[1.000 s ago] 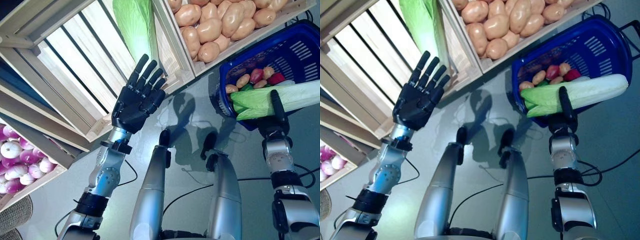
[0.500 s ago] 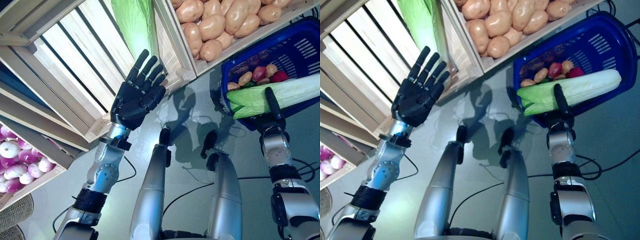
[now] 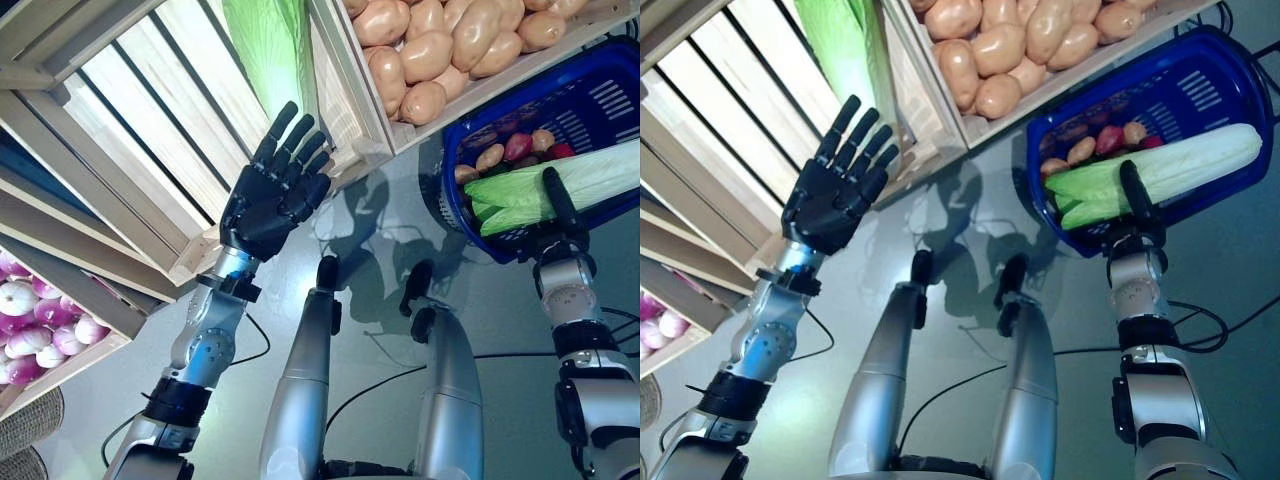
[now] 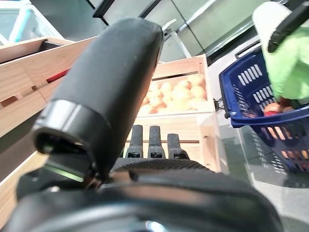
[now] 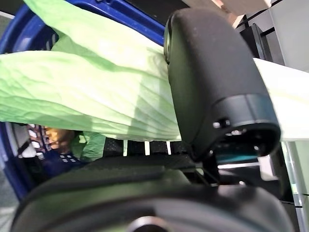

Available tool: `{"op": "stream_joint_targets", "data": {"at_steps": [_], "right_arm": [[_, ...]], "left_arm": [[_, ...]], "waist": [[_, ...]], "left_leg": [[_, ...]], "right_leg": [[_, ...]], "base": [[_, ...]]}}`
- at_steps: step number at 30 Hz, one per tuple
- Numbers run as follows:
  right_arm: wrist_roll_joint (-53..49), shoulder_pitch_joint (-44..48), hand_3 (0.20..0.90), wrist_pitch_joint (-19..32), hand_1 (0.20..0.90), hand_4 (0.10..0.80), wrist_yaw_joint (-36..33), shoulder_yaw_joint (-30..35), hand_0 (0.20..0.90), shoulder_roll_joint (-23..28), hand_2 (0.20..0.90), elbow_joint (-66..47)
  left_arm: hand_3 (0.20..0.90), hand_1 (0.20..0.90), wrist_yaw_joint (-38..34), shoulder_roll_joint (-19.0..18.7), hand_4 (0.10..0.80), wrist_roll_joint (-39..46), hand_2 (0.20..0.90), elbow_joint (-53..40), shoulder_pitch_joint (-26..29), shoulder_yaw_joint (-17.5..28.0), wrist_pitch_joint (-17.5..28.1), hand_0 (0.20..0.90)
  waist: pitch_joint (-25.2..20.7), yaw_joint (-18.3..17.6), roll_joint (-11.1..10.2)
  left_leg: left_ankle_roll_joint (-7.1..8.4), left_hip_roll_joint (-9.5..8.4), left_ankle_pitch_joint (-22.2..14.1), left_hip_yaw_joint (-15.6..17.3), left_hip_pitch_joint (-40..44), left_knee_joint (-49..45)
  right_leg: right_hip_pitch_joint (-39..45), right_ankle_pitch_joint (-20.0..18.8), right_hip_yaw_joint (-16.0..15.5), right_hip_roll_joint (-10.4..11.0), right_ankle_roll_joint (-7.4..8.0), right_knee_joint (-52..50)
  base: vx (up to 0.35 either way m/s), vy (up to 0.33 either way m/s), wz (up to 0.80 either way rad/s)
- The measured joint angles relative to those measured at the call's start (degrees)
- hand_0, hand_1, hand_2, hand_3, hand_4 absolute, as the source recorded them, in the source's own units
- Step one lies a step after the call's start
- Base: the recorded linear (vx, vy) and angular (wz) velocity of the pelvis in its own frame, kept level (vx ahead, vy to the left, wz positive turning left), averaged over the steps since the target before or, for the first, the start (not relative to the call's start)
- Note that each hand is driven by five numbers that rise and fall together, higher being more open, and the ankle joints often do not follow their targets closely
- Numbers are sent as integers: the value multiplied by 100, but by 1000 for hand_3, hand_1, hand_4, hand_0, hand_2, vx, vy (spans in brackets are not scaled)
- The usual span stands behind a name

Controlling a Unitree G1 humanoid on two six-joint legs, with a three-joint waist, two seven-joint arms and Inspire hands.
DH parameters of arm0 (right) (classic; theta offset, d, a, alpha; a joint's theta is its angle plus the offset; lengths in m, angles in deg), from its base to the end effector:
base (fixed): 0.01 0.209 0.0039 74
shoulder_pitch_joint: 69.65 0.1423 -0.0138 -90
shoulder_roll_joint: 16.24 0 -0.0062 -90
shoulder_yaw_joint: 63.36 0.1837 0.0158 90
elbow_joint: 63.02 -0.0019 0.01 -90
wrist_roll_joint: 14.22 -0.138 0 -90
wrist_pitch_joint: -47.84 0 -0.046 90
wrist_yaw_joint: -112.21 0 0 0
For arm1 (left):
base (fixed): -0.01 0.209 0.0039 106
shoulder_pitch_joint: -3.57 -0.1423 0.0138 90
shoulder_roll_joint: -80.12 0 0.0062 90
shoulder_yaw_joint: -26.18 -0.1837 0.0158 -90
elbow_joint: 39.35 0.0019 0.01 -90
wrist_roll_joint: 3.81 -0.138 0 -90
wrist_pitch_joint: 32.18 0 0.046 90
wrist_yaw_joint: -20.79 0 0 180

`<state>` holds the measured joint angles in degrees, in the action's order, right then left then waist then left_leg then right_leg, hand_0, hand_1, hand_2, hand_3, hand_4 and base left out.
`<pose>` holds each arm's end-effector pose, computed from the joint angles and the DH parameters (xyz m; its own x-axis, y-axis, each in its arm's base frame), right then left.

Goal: Put vegetables into the basket

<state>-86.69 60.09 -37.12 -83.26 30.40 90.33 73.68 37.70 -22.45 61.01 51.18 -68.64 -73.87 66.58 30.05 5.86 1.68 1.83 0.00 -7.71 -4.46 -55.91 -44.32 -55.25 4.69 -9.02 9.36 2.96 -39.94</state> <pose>0.3109 -0.2882 0.1270 0.8585 -0.4898 -0.1521 0.4382 0.5464 0.7137 0.2550 0.1953 0.1237 0.8067 -0.3650 0.4647 0.5639 0.7105 -0.4210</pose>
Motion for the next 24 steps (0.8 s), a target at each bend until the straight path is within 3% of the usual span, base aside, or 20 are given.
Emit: {"op": "stream_joint_targets", "data": {"at_steps": [10,11,12,24], "right_arm": [[-5,65,300,0,300,400,-233,31,300,220,300,83],[-5,71,352,0,352,435,-309,32,352,236,352,82],[-5,72,900,0,900,800,-357,33,900,242,900,83],[176,150,900,-46,900,800,-998,33,900,267,900,106]], "left_arm": [[900,900,0,-173,800,5,900,6,-3,10,-16,900],[900,900,0,-173,800,5,900,6,-1,11,-32,900],[900,900,0,-173,800,5,900,6,-5,11,-43,900],[900,900,-2,-176,800,-7,900,6,5,10,-89,900]], "waist": [[0,19,0],[0,29,0],[0,31,0],[0,145,0]], "left_leg": [[12,9,15,-1,46,166],[20,9,21,-3,62,189],[23,10,24,-10,77,208],[57,6,45,-36,131,218]], "right_leg": [[40,-56,-5,-27,23,106],[52,-51,-29,-23,14,110],[67,-44,-43,-20,4,113],[85,0,-84,16,-60,55]], "base": [[29,-48,0],[14,-48,4],[9,-46,4],[1,-6,1]]}}
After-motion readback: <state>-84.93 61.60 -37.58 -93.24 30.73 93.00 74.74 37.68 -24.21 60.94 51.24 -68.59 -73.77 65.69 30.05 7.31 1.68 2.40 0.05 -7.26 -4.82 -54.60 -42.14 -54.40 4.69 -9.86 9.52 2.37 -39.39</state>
